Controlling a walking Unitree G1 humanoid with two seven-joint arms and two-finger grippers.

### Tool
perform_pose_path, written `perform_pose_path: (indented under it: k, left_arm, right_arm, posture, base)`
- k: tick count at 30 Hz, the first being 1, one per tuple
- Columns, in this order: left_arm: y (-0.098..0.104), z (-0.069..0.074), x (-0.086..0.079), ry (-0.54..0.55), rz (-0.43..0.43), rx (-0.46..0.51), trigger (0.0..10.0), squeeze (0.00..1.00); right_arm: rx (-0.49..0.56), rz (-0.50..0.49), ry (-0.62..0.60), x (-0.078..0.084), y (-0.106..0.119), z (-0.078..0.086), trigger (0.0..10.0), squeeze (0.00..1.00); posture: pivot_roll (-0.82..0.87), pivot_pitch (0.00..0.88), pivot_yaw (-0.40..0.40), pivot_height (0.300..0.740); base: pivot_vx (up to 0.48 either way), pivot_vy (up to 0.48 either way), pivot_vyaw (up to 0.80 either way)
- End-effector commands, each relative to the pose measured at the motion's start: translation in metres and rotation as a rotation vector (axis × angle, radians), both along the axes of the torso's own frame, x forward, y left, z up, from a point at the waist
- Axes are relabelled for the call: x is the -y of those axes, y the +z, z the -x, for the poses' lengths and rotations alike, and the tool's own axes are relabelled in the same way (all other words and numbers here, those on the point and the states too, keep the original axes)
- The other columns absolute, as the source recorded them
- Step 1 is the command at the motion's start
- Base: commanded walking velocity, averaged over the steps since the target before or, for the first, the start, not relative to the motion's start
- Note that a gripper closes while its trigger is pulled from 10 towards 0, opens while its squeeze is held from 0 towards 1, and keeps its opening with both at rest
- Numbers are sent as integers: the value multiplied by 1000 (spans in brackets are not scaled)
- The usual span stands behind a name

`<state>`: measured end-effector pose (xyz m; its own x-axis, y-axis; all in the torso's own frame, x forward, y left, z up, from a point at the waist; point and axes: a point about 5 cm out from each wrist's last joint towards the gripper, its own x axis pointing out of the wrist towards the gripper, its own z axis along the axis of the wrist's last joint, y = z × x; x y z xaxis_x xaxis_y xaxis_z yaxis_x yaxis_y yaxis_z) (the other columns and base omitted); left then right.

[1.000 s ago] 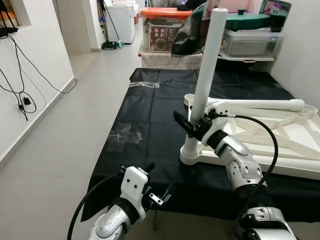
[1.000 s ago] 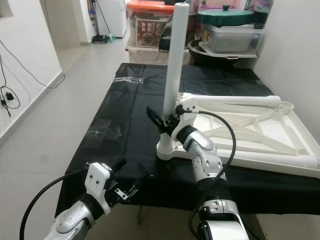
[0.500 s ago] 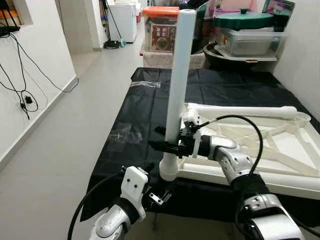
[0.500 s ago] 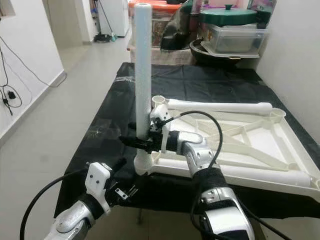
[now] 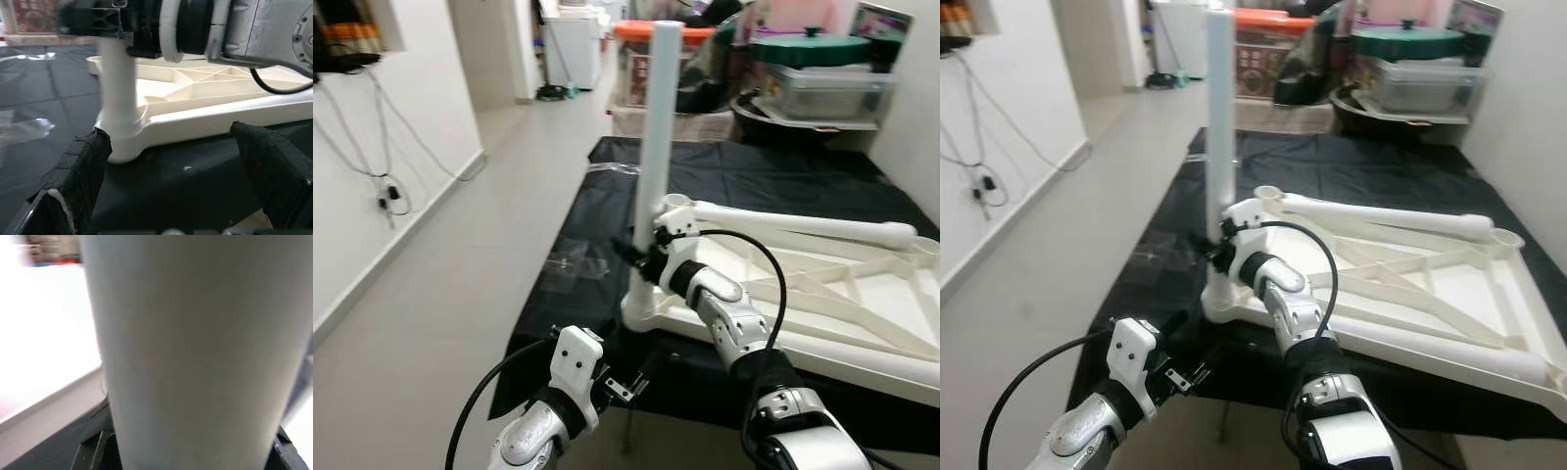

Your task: Building children table

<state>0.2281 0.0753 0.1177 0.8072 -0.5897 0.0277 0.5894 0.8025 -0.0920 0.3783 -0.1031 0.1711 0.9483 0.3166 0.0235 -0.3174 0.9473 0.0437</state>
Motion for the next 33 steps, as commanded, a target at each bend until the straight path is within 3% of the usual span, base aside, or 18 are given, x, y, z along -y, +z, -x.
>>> perform_pose_path:
  k: [1,2,5,8,14,15,16,17,22,23,26,27,28,29,30,31,32,33]
  left_arm:
    - [-3,0,-1,-2,-3,-14,10000,0]
    - [-3,0,-1,-3,-4,-14,10000,0]
    - [-3,-1,-1,-4,-5,-14,10000,0]
    - [-2,-1,-1,0,-6,-10,10000,0]
    - [-2,0,-1,1,-6,-9,10000,0]
    - [-2,0,-1,2,-6,-9,10000,0]
    - [-2,0,-1,2,-6,-9,10000,0]
    - [-2,0,-2,2,-5,-9,10000,0]
    - [-2,0,-2,2,-4,-10,10000,0]
    - [-2,0,-2,2,-4,-10,10000,0]
    - [-2,0,-2,2,-5,-10,10000,0]
    - [-2,0,-2,2,-4,-10,10000,0]
    - [-2,0,-2,2,-4,-10,10000,0]
    - [-2,-1,-2,2,-4,-10,10000,0]
    - [-2,-1,-2,2,-4,-10,10000,0]
    - [-2,-1,-1,1,-3,-10,10000,0]
    - [-2,-1,-1,0,-3,-10,10000,0]
    - [-2,-1,-1,0,-3,-10,10000,0]
  right_arm:
    - [-39,-39,-317,37,-8,1,0,0]
    - [-49,-54,-488,46,-9,8,0,0]
    - [-55,-63,-584,51,-10,13,0,0]
    - [-90,-122,-798,48,-13,27,0,0]
    - [-114,-150,-805,36,-13,28,0,0]
    - [-113,-154,-764,30,-13,25,10000,0]
    - [-112,-155,-735,26,-12,24,10000,0]
    - [-91,-172,-673,20,-11,22,10000,1000]
    - [-28,-185,-582,14,-7,21,10000,1000]
    - [13,-192,-505,15,-3,19,10000,0]
    - [24,-214,-445,14,-2,19,10000,0]
    - [33,-219,-345,14,-2,17,10000,0]
    - [33,-219,-345,14,-2,17,10000,0]
    - [23,-236,-218,15,-3,15,10000,0]
    - [23,-236,-218,15,-3,15,10000,0]
    - [-17,-230,150,17,-5,18,10000,0]
    - [-33,-228,277,18,-5,22,10000,0]
    - [-33,-228,277,18,-5,22,10000,0]
  posture:
    - [71,5,-24,740]
    - [72,5,-26,740]
    - [72,5,-26,740]
    - [76,4,-30,740]
    - [75,5,-31,740]
    - [77,5,-32,740]
    - [77,5,-32,740]
    - [74,6,-31,740]
    - [74,8,-29,740]
    - [74,7,-31,740]
    - [74,7,-31,740]
    - [72,8,-29,740]
    - [72,8,-29,740]
    - [70,8,-27,740]
    - [70,8,-27,740]
    - [71,6,-27,740]
    - [71,5,-28,740]
    - [71,5,-28,740]
  base:
    - [0,0,0]
    - [0,0,0]
    - [0,0,0]
    - [0,0,0]
    - [0,0,0]
    - [0,0,0]
    - [0,0,0]
    - [0,0,0]
    - [0,0,0]
    - [0,0,0]
    - [0,0,0]
    - [0,0,0]
    - [0,0,0]
    - [0,0,0]
    - [0,0,0]
    - [0,0,0]
    - [0,0,0]
    - [0,0,0]
